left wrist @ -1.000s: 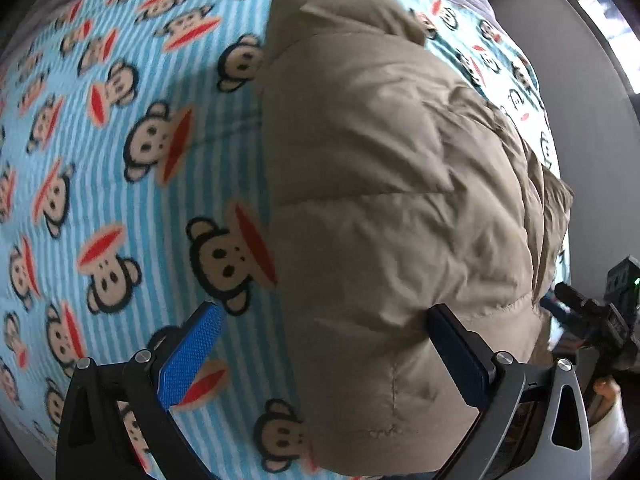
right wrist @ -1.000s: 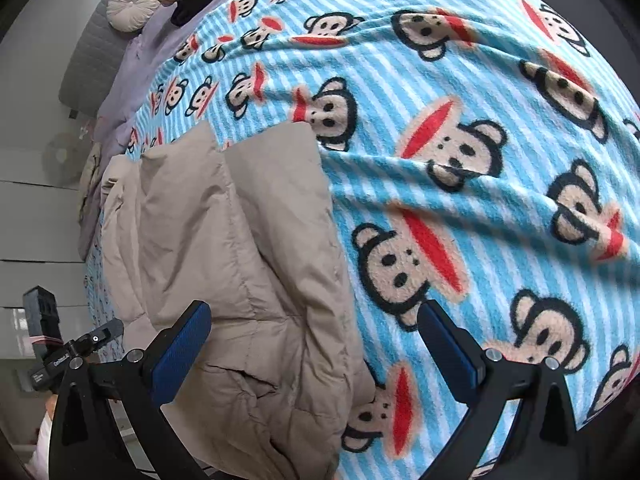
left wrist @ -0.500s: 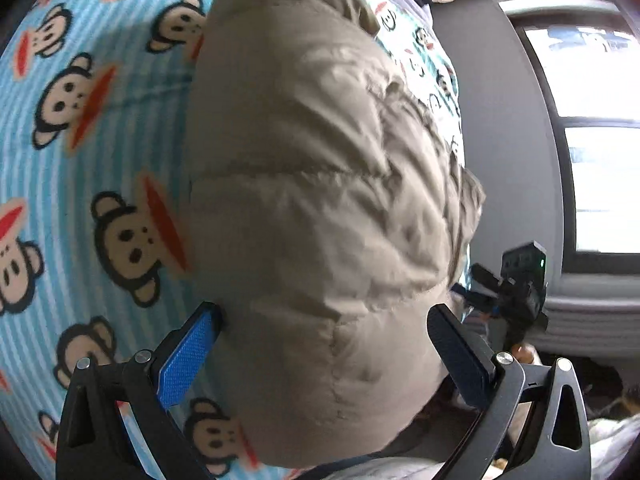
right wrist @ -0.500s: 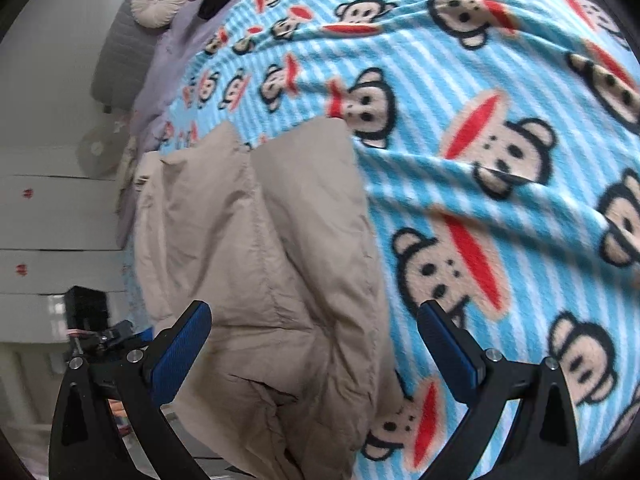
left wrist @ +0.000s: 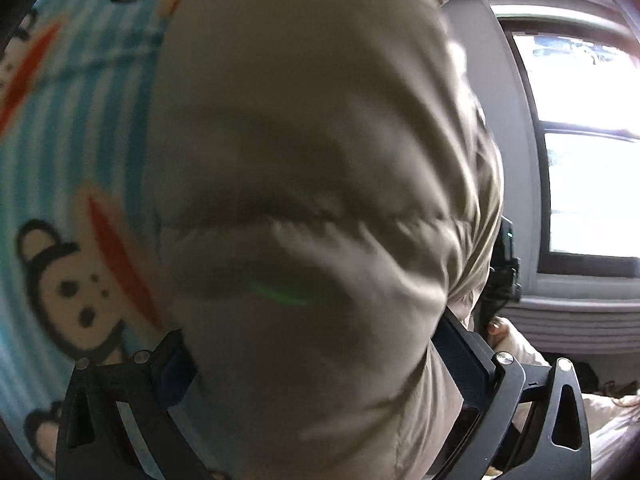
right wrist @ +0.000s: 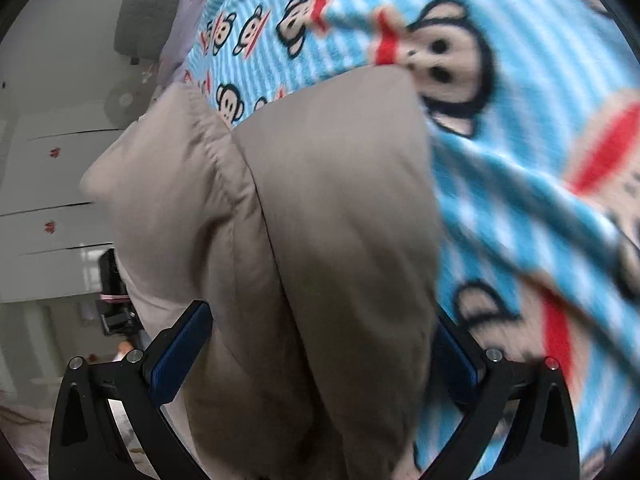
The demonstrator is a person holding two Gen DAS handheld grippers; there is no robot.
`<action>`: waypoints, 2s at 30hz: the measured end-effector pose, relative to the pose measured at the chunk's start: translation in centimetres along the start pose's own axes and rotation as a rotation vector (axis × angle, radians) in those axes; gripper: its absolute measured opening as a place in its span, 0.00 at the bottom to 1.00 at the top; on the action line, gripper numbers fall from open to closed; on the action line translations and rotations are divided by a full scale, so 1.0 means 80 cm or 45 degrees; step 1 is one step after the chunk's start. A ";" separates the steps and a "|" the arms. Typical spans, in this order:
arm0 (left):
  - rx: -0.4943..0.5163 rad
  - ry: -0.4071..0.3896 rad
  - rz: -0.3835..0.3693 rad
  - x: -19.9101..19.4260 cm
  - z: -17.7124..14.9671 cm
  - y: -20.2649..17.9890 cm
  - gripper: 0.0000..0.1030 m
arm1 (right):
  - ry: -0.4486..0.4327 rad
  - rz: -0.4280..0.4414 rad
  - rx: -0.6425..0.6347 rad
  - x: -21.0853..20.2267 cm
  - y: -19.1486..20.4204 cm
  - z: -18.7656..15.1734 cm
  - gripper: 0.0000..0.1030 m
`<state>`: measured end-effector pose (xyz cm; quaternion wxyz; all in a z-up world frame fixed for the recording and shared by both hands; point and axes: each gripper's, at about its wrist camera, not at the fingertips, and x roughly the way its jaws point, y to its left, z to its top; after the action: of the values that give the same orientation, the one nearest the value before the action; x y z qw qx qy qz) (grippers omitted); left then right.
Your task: Fold large clothes
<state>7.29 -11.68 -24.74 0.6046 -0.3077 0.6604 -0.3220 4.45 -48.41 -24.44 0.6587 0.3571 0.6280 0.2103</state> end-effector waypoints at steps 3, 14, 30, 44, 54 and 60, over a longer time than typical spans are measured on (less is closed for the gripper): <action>-0.047 0.027 -0.044 0.014 0.006 0.006 1.00 | 0.022 0.052 0.005 0.015 0.000 0.013 1.00; 0.090 -0.034 0.060 -0.009 0.007 -0.054 0.94 | 0.012 0.129 0.096 0.021 0.032 0.015 0.62; 0.171 -0.247 0.149 -0.257 0.069 0.014 0.94 | -0.096 0.253 -0.125 0.144 0.262 0.049 0.50; -0.075 -0.370 0.461 -0.306 0.069 0.134 1.00 | -0.008 -0.051 -0.006 0.274 0.277 0.054 0.67; 0.093 -0.691 0.731 -0.386 0.064 0.059 0.86 | -0.273 -0.201 -0.341 0.159 0.372 0.046 0.67; 0.038 -0.734 0.831 -0.362 0.105 0.082 0.87 | -0.117 -0.170 -0.308 0.262 0.383 0.101 0.20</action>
<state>17.88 14.88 -13.13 0.8387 -0.1513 0.5225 -0.0246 20.18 -14.80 -16.48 0.7375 0.2417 0.5896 0.2239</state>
